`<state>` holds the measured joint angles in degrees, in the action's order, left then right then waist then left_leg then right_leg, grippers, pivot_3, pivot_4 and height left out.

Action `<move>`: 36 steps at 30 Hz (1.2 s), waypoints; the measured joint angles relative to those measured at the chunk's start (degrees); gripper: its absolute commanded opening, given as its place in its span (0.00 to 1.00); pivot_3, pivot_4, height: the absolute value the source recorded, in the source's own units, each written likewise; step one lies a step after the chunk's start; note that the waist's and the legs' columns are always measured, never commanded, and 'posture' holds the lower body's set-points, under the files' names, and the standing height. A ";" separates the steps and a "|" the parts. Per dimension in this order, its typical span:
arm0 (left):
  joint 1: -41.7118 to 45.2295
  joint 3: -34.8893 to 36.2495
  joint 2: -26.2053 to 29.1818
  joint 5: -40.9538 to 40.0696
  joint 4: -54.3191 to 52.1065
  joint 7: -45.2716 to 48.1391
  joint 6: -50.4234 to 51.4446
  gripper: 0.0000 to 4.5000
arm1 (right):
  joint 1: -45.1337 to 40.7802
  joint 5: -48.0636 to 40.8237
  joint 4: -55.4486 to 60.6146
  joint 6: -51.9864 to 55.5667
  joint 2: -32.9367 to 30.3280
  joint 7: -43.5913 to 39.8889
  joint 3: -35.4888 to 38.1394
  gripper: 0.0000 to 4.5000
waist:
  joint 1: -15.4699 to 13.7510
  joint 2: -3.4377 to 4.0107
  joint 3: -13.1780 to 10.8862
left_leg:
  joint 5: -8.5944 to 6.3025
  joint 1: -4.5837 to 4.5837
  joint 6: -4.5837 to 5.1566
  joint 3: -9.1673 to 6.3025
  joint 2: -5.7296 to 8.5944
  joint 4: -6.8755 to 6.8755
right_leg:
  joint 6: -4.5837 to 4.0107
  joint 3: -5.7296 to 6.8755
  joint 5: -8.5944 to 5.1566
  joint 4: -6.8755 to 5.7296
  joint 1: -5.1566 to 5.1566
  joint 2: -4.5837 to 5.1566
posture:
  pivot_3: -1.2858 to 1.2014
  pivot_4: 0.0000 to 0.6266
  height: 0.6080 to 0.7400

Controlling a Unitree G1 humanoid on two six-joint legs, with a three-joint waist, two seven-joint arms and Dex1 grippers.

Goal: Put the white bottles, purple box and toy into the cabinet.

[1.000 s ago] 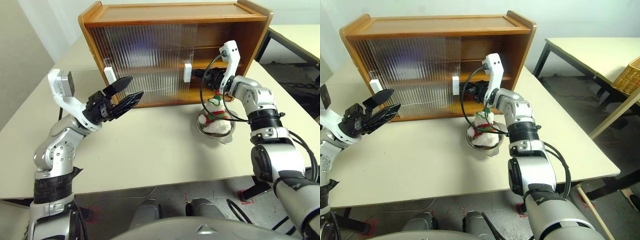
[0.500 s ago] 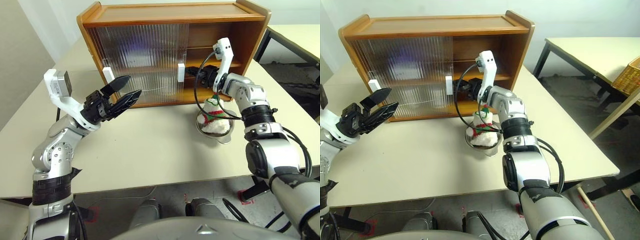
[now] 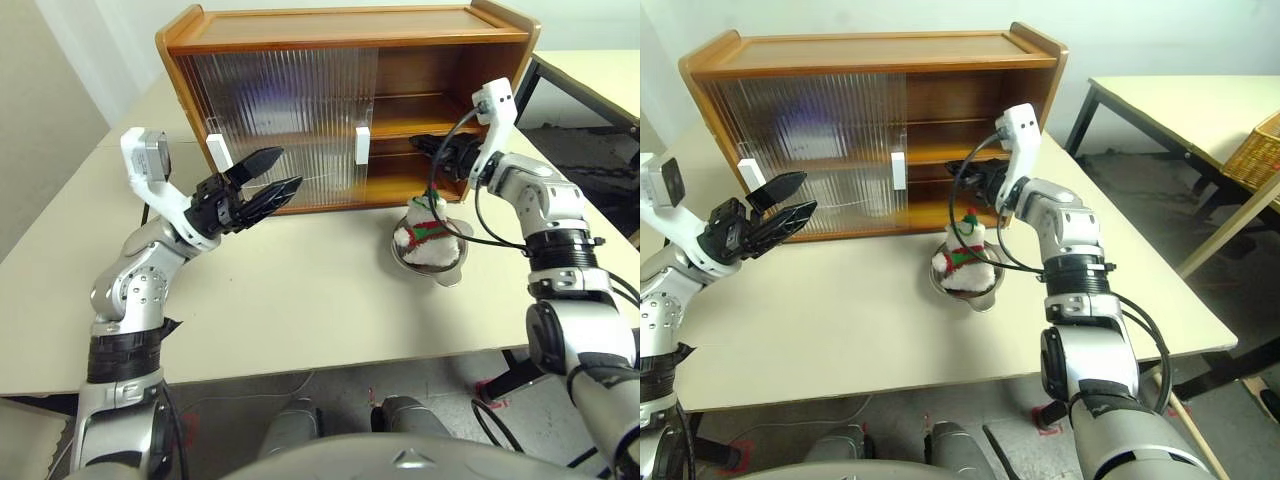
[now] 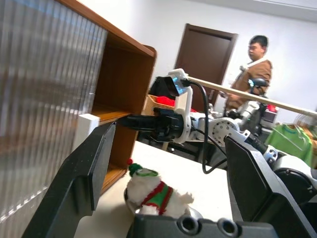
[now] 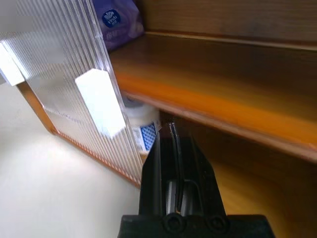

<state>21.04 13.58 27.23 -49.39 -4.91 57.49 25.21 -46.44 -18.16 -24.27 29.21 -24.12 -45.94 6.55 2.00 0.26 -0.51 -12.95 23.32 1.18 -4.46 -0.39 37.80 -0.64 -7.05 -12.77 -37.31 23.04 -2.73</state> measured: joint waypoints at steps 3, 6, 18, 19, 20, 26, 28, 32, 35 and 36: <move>0.91 -0.71 -0.27 0.28 1.52 0.99 -0.23 1.00 | 3.92 -1.65 6.51 3.50 -2.96 -0.03 1.02 0.22 | 0.51 0.00 0.00 | 0.01 -0.04 0.01 0.02 0.00 0.00 | 0.10 -0.01 -0.02 0.00 -0.06 -0.01 | 0.47 0.00 1.00; 1.76 -1.13 -0.33 0.36 2.77 1.90 -0.28 1.00 | 9.06 -4.21 14.21 7.63 -7.05 -1.15 1.95 0.48 | 0.88 -0.01 0.00 | 0.01 -0.14 0.03 0.02 0.01 0.01 | 0.28 0.00 -0.07 0.07 -0.22 -0.03 | 0.47 0.00 1.00; 2.21 -0.94 -0.10 0.43 3.29 2.81 -0.46 1.00 | 19.28 -11.32 23.70 19.77 -14.31 -5.79 2.73 0.99 | 2.47 -0.03 -0.01 | 0.02 -0.51 0.03 0.00 0.04 0.06 | 1.01 -0.06 -0.41 0.08 -0.63 -0.11 | 0.47 0.00 1.00; 2.17 -0.93 -0.09 0.42 3.28 2.81 -0.46 1.00 | 19.28 -11.41 23.71 20.37 -14.39 -5.79 2.48 0.99 | 2.48 -0.03 -0.01 | 0.02 -0.51 0.03 -0.01 0.04 0.06 | 1.01 -0.06 -0.41 0.08 -0.63 -0.12 | 0.47 0.00 1.00; 2.12 -0.92 -0.06 0.42 3.28 2.80 -0.46 1.00 | 19.28 -11.49 23.70 20.92 -14.39 -5.79 2.12 0.99 | 2.48 -0.03 -0.01 | 0.02 -0.50 0.03 -0.02 0.04 0.05 | 1.01 -0.06 -0.41 0.08 -0.63 -0.13 | 0.47 0.00 1.00; 1.37 -0.69 0.40 0.40 3.23 2.44 -0.48 1.00 | 18.40 -12.21 22.48 22.55 -13.11 -5.43 0.88 0.99 | 2.40 -0.03 -0.01 | 0.02 -0.46 0.03 -0.03 0.04 0.02 | 1.05 -0.07 -0.47 0.13 -0.59 -0.14 | 0.48 0.00 1.00; 0.91 -0.51 0.42 0.40 2.91 2.16 -0.48 1.00 | 17.27 -12.10 20.41 22.55 -12.11 -4.68 0.31 0.99 | 2.34 -0.03 -0.01 | 0.02 -0.46 0.03 -0.04 0.04 0.00 | 1.05 -0.07 -0.47 0.14 -0.59 -0.14 | 0.48 0.00 1.00; 0.29 0.04 0.62 0.34 2.44 1.50 -0.49 1.00 | 16.70 -10.89 16.71 21.62 -10.15 -4.39 -2.12 0.99 | 2.05 -0.02 -0.01 | 0.02 -0.46 0.03 -0.05 0.03 -0.03 | 1.05 -0.07 -0.47 0.13 -0.56 -0.13 | 0.48 0.00 1.00; 0.08 0.67 0.82 0.30 2.07 1.09 -0.49 1.00 | 16.15 -9.92 14.43 20.18 -9.70 -4.41 -3.39 0.99 | 1.87 -0.03 -0.02 | 0.02 -0.44 0.03 -0.07 0.03 -0.04 | 1.05 -0.06 -0.47 0.13 -0.55 -0.13 | 0.50 0.00 1.00; -0.03 0.97 0.89 0.28 1.70 0.89 -0.49 1.00 | 16.13 -9.60 13.96 19.57 -9.70 -4.46 -3.50 0.99 | 1.59 -0.02 -0.02 | 0.01 -0.42 0.03 -0.10 0.03 -0.04 | 1.04 -0.06 -0.47 0.14 -0.55 -0.13 | 0.50 0.00 1.00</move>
<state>21.01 14.56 28.12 -49.10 -3.21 58.38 24.72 -30.31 -27.76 -10.30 48.78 -33.82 -50.40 3.05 3.58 0.24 -0.52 -12.93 22.90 1.21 -4.56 -0.36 37.76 0.40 -7.10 -13.24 -37.17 22.49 -2.86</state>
